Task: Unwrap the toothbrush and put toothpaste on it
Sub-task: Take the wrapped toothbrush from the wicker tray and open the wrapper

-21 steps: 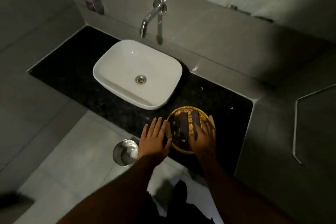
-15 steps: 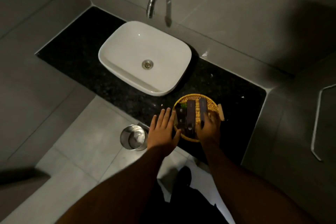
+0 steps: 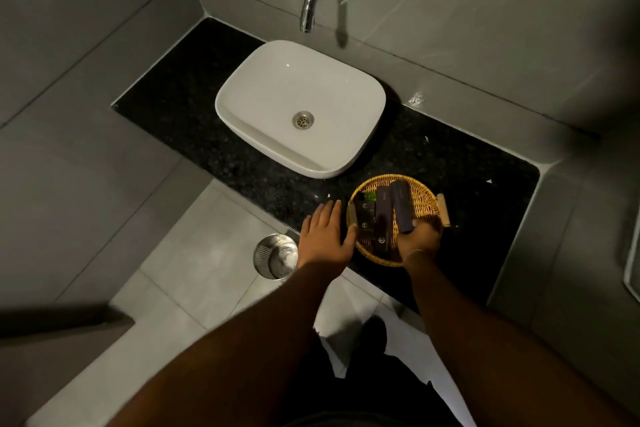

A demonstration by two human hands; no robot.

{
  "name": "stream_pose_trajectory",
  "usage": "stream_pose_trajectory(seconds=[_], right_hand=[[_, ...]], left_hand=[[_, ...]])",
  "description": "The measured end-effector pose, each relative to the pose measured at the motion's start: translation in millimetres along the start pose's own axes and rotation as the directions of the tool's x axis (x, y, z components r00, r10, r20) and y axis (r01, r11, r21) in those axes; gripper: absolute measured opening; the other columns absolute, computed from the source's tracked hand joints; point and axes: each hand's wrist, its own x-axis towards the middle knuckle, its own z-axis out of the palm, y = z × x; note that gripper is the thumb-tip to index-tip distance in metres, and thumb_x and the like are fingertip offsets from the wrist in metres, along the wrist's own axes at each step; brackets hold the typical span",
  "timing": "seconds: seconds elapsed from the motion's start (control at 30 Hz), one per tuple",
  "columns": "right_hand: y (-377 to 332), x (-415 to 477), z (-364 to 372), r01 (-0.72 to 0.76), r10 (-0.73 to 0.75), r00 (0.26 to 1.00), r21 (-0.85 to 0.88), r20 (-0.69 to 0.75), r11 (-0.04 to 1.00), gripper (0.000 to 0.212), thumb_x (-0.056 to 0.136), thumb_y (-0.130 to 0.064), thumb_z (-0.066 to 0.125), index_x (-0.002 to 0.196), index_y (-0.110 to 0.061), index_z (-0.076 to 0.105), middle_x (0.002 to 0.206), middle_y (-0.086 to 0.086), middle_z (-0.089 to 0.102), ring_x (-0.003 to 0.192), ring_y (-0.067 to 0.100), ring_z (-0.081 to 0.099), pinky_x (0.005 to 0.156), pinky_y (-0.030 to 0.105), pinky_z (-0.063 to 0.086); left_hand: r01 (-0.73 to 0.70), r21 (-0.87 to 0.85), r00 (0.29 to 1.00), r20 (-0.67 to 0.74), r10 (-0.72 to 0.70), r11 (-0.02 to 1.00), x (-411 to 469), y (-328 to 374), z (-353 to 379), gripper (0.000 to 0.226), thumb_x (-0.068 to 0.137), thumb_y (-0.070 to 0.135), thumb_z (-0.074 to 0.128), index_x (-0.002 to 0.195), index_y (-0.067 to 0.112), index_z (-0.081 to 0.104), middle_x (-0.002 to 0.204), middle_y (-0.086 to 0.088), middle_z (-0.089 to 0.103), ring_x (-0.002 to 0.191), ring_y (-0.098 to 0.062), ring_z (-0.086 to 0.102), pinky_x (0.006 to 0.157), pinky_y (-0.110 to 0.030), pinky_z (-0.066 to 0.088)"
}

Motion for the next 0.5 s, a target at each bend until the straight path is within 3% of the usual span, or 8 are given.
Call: stream_pose_trajectory(seconds=[0.07,0.13,0.23,0.33,0.43,0.5], right_hand=[[-2,-8,-1,0.031,-0.031,1.0,0.043,0.001,0.999,0.026,0.094,-0.013,0.07,0.117,-0.001,0.072,0.122,0.022,0.07,0.12,0.04,0.065,0.098,0.041,0.055],[-5,-19,-1,0.066,-0.067,0.998,0.052,0.017,0.996,0.028,0.094,-0.007,0.069,0.121,-0.004,0.07,0.122,0.019,0.071,0.121,0.039,0.066,0.094,0.039,0.055],[-6,-39,-2,0.154,-0.158,0.984,0.059,0.077,0.986,0.043,0.096,-0.004,0.064,0.137,-0.014,0.06,0.131,0.011,0.066,0.129,0.032,0.063,0.102,0.04,0.055],[-7,-49,-5,0.289,-0.296,0.948,0.07,0.117,0.955,0.051,0.095,-0.002,0.063,0.143,-0.019,0.057,0.138,0.006,0.064,0.134,0.028,0.06,0.11,0.043,0.053],[-17,-54,-12,0.433,-0.441,0.886,0.086,0.146,0.897,0.049,0.092,0.001,0.064,0.138,-0.016,0.063,0.136,0.006,0.066,0.133,0.027,0.06,0.115,0.04,0.048],[-25,-56,-17,0.517,-0.523,0.838,0.08,0.157,0.852,0.047,0.09,0.003,0.065,0.134,-0.014,0.067,0.134,0.007,0.066,0.13,0.027,0.061,0.113,0.033,0.047]], left_hand=[[-0.008,-0.022,1.0,0.017,0.008,1.0,2,4,-9,0.072,0.104,0.064,0.027,0.164,0.025,0.032,0.167,-0.004,0.04,0.156,-0.027,0.035,0.128,-0.049,0.028],[0.003,-0.082,0.999,0.042,0.0,0.997,4,7,-16,0.068,0.105,0.061,0.031,0.162,0.024,0.036,0.163,-0.005,0.045,0.15,-0.027,0.043,0.122,-0.049,0.038],[0.115,-0.257,0.992,0.077,-0.099,0.96,7,8,-31,0.067,0.107,0.059,0.036,0.164,0.024,0.034,0.166,-0.006,0.042,0.152,-0.027,0.041,0.122,-0.049,0.039],[0.249,-0.454,0.969,0.116,-0.22,0.856,17,11,-48,0.07,0.107,0.059,0.039,0.166,0.021,0.032,0.166,-0.01,0.044,0.152,-0.029,0.043,0.124,-0.045,0.037],[0.242,-0.597,0.967,0.084,-0.24,0.765,24,12,-64,0.057,0.108,0.052,0.047,0.156,0.022,0.049,0.149,-0.013,0.063,0.14,-0.032,0.057,0.117,-0.044,0.045],[0.211,-0.601,0.972,0.048,-0.229,0.771,26,11,-72,0.045,0.109,0.044,0.05,0.141,0.016,0.064,0.137,-0.014,0.07,0.131,-0.033,0.064,0.109,-0.041,0.05]])
